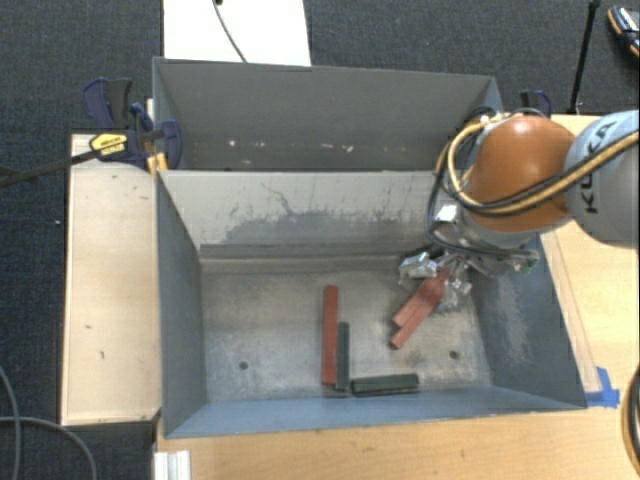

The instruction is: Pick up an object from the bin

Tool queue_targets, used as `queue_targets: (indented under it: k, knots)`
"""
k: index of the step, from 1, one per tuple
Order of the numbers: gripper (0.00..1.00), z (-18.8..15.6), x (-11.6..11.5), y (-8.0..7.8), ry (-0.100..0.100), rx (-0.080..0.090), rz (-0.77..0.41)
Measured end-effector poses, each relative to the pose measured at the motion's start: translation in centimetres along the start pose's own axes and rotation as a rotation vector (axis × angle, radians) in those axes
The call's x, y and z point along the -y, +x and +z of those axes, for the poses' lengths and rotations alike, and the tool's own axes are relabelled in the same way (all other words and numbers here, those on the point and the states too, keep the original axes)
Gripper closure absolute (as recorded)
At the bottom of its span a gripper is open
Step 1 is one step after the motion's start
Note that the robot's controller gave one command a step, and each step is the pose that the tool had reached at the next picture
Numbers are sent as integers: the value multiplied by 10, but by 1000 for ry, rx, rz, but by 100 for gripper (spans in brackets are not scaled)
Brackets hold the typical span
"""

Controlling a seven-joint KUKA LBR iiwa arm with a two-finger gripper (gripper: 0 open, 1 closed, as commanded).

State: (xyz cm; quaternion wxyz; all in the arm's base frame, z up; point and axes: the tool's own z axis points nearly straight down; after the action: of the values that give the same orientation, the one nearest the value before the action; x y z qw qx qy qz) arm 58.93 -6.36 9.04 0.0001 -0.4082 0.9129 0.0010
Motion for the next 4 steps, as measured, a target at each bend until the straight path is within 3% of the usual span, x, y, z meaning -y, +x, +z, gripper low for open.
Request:
queue_targets:
  k: [4]
  knots:
    - [100,-40,0,-1,0,0,4]
